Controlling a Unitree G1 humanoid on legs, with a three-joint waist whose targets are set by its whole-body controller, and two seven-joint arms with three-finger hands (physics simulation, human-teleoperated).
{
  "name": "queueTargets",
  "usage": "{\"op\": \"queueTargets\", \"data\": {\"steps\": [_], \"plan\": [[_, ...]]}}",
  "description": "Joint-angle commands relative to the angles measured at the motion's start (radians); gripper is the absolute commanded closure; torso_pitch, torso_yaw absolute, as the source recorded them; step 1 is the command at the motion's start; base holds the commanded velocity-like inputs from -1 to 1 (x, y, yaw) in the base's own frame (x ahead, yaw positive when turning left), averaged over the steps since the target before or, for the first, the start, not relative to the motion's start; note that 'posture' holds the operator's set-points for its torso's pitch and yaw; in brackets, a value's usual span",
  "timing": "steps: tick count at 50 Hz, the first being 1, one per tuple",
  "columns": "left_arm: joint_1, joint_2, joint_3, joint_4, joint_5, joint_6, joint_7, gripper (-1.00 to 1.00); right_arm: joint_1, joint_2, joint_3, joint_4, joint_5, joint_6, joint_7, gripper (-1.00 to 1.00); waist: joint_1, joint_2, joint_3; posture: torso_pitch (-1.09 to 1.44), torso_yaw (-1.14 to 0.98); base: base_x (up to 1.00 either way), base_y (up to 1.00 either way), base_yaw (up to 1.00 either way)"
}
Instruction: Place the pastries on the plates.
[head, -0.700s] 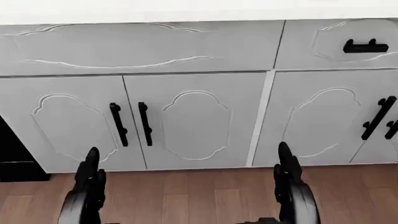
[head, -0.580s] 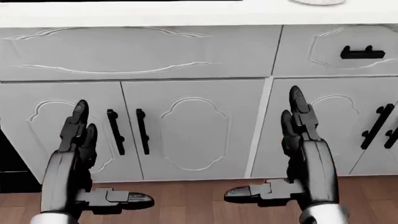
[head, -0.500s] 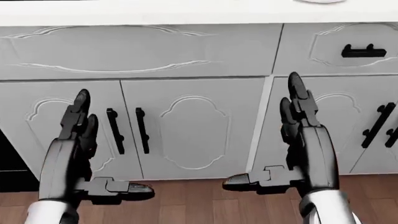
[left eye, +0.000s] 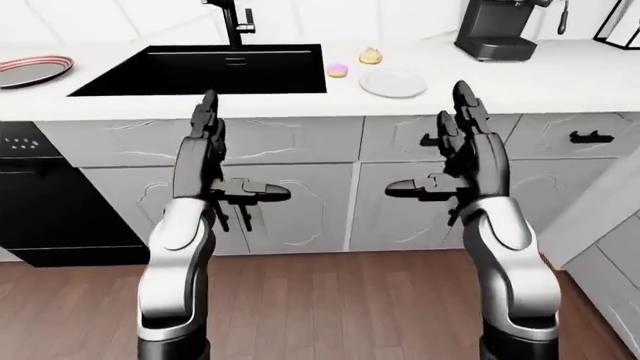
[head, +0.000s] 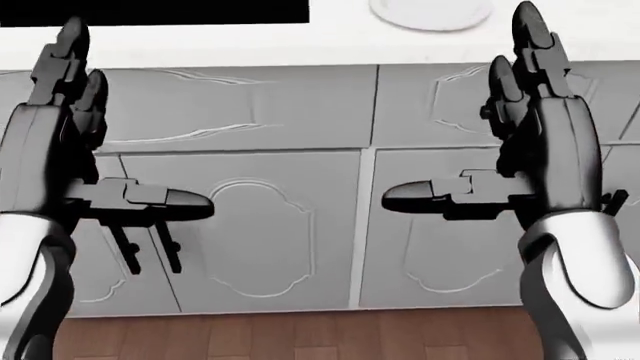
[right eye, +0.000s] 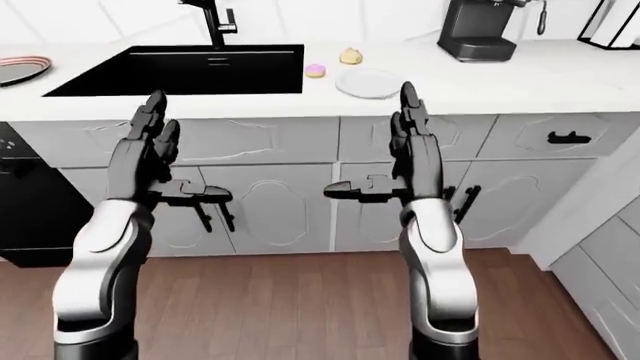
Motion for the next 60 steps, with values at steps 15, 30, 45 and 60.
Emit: {"op": "queueTargets", "data": {"steps": [15,30,45,60], "plan": [[-0.137,0.063,0.030,-0.004,-0.011,0.011,0.008,-1.00,-0.100,-0.035,-0.016,-0.059,0.036,0.020,-0.009,-1.00,0.035,-0.103,-0.028,0.00,0.00,0.46,-0.44,0.00],[-0.166,0.119,0.066,-0.017,-0.030,0.039,0.015,-1.00,-0.158,-0.047,-0.001,-0.052,0.032,0.037,0.006,-1.00,-0.012,-0.012,-0.047,0.00,0.00,0.53,-0.05,0.00],[-0.157,0.131,0.077,-0.047,-0.033,0.051,0.021,-1.00,-0.138,-0.047,-0.007,-0.106,0.034,0.066,0.008,-1.00,0.005,-0.094,-0.053,0.00,0.00,0.11,0.01,0.00],[-0.154,0.139,0.080,-0.079,-0.021,0.076,0.011,-1.00,-0.146,-0.044,-0.010,-0.102,0.049,0.062,-0.008,-1.00,-0.006,0.042,-0.046,0.00,0.00,0.15,0.00,0.00]]}}
